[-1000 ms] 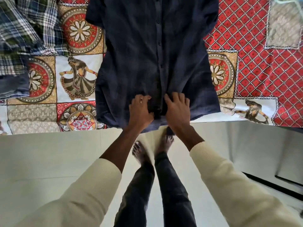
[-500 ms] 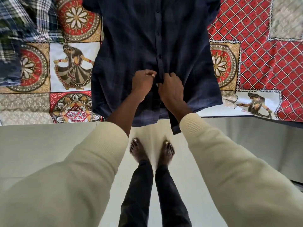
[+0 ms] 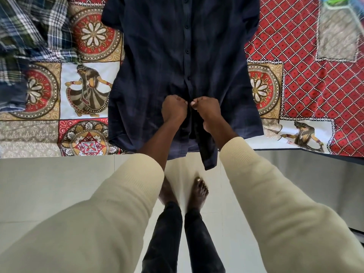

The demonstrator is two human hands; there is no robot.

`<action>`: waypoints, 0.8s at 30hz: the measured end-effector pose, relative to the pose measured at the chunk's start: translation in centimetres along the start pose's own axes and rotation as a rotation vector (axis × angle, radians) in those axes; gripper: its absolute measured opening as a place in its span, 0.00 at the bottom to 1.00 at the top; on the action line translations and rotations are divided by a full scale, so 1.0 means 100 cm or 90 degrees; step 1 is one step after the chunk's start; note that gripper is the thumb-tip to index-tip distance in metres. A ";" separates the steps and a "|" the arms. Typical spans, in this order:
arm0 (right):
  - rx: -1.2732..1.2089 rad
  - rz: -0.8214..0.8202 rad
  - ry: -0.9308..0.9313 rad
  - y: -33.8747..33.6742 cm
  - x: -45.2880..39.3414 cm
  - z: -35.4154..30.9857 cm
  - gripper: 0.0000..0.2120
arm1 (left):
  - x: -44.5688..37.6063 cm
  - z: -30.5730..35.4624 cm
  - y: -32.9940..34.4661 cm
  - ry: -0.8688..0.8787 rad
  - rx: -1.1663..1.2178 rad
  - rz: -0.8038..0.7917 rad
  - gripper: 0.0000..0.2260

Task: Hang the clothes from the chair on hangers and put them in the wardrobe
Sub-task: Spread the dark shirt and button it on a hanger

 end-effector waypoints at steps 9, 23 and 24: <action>-0.020 0.039 0.023 0.009 -0.016 0.011 0.08 | 0.013 -0.004 -0.004 -0.041 0.197 -0.032 0.07; -0.070 -0.037 0.062 -0.007 -0.009 0.013 0.05 | 0.013 -0.004 0.002 -0.106 0.238 0.019 0.10; -0.067 -0.039 0.067 -0.008 -0.010 0.013 0.06 | 0.012 -0.003 0.000 -0.113 0.245 0.023 0.10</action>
Point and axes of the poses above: each hand's wrist, its own x-axis away from the middle knuckle, its own y-axis out of the palm, z = x × y, the point moved 4 cm from there along -x, towards the middle knuckle, and after that the axes turned 13 degrees about y, right-handed, at the moved point
